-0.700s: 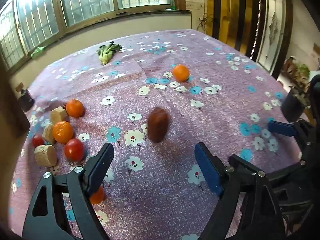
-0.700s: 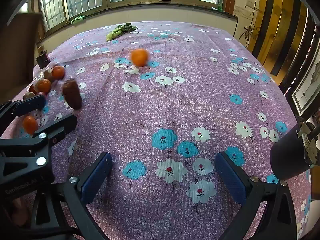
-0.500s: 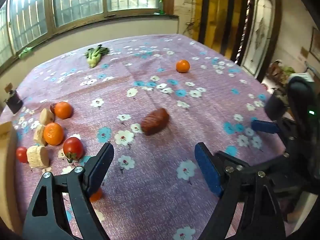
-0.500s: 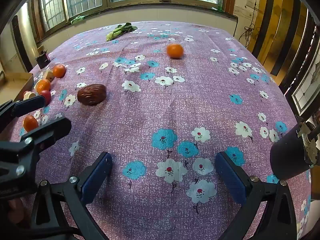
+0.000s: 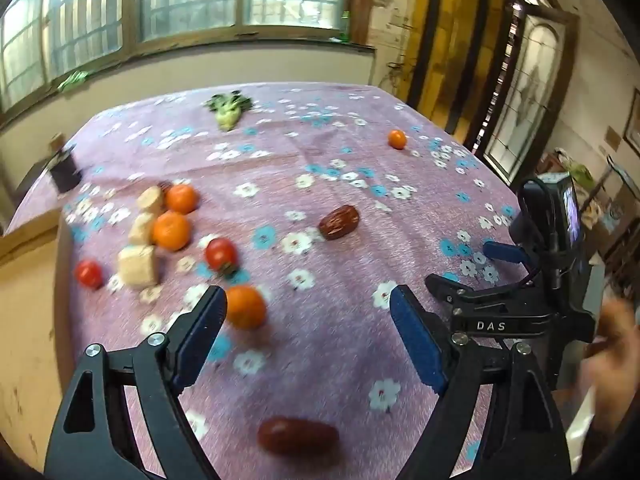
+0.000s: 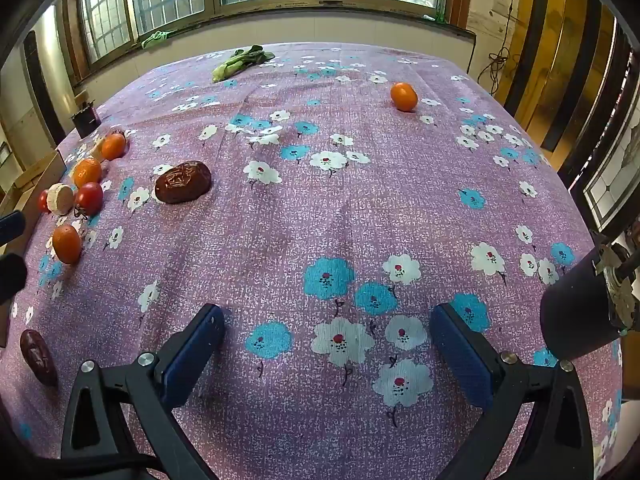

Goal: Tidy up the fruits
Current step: 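Move both tools toward the red dates lying on the cloth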

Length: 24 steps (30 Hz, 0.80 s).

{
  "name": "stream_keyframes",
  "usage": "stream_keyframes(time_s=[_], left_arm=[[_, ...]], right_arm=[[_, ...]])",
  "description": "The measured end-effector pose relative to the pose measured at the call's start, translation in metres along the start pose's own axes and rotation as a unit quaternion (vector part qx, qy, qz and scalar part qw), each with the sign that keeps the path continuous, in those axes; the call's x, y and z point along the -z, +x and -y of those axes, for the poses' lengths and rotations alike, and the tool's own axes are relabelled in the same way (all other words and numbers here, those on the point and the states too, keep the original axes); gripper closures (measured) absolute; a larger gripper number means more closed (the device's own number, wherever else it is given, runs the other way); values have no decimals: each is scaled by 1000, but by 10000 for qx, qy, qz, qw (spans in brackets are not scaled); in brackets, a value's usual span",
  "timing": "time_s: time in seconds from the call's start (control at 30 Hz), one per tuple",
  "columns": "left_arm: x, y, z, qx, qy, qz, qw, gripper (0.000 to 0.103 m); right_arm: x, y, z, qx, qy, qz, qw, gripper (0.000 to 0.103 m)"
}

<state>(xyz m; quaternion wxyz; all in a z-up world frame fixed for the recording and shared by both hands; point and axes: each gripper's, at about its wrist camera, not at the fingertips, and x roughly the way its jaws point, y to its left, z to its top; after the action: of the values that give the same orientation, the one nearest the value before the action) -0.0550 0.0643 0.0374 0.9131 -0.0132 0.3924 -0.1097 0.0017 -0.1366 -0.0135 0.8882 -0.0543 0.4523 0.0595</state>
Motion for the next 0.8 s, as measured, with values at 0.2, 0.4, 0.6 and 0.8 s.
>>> stream_keyframes(time_s=[0.2,0.4,0.6,0.8], left_arm=[[9,-19,-10,-508,-122,-144,9985,19],[19,-37,-19,-897,-128,-103,9958,19],[24,-56,-22,-1194,-12,38,9928,19],[30,-70,-24,-1340,81,112,9909,19]], right_arm=[[0,1,1,3,12,-1,10000,0],[-1,-24,-6,-699,99,126,9974,0],[-11,-44,-27,-1966,-110,-67,9804,0],[-16,-80,-67,-1819,-1455,319,9720,0]])
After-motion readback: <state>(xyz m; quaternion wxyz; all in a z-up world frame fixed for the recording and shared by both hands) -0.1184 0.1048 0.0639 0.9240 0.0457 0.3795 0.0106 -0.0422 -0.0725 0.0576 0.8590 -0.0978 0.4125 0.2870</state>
